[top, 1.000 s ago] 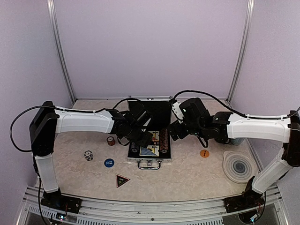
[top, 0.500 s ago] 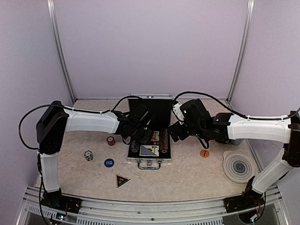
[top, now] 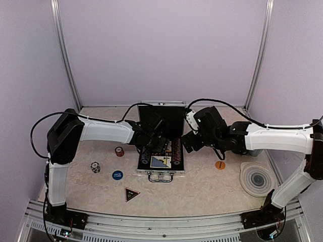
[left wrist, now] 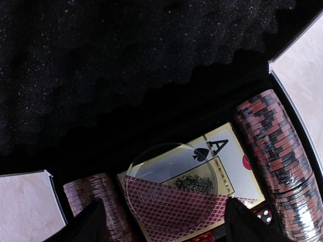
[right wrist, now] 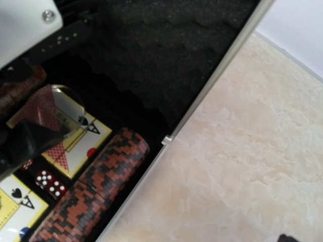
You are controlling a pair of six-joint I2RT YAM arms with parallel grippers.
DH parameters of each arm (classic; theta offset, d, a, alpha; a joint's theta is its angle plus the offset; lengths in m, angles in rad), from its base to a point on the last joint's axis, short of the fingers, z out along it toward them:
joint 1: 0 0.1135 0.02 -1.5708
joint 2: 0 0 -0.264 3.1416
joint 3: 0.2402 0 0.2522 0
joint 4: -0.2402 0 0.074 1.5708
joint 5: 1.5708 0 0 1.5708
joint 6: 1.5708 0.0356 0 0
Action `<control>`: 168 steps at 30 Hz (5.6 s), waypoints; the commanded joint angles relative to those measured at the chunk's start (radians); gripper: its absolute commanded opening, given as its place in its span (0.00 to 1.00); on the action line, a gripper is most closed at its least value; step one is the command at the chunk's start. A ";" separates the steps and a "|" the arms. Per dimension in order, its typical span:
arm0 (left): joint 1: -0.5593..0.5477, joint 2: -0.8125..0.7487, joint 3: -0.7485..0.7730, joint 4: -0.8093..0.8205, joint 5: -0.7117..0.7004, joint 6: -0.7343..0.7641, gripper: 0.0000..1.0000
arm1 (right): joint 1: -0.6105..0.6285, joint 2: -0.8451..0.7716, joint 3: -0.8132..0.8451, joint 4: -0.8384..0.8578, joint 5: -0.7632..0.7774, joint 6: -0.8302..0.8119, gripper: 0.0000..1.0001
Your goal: Pack up texas hold em set
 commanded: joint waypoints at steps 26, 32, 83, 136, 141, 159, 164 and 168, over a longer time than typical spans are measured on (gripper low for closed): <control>-0.028 -0.045 -0.022 -0.026 0.053 -0.001 0.70 | -0.011 -0.019 0.010 0.008 -0.008 0.018 0.99; -0.027 -0.008 -0.012 -0.020 0.038 -0.001 0.66 | -0.011 -0.037 -0.008 0.009 -0.010 0.028 0.99; 0.034 0.026 -0.022 -0.024 -0.107 -0.122 0.48 | -0.011 -0.040 -0.020 0.015 -0.018 0.037 0.99; -0.024 -0.241 -0.168 -0.080 -0.149 -0.181 0.83 | -0.011 -0.010 -0.014 0.024 -0.036 0.029 0.99; -0.030 -0.276 -0.203 -0.082 -0.151 -0.184 0.85 | -0.011 -0.001 -0.011 0.028 -0.040 0.024 0.99; -0.034 -0.542 -0.296 -0.202 -0.256 -0.183 0.99 | 0.153 0.071 0.059 0.008 -0.385 -0.203 0.99; 0.026 -0.616 -0.299 -0.245 -0.279 -0.168 0.99 | 0.242 0.212 0.202 -0.070 -0.385 -0.214 0.99; 0.120 -0.696 -0.333 -0.236 -0.236 -0.141 0.99 | 0.301 0.317 0.282 -0.117 -0.423 -0.250 0.99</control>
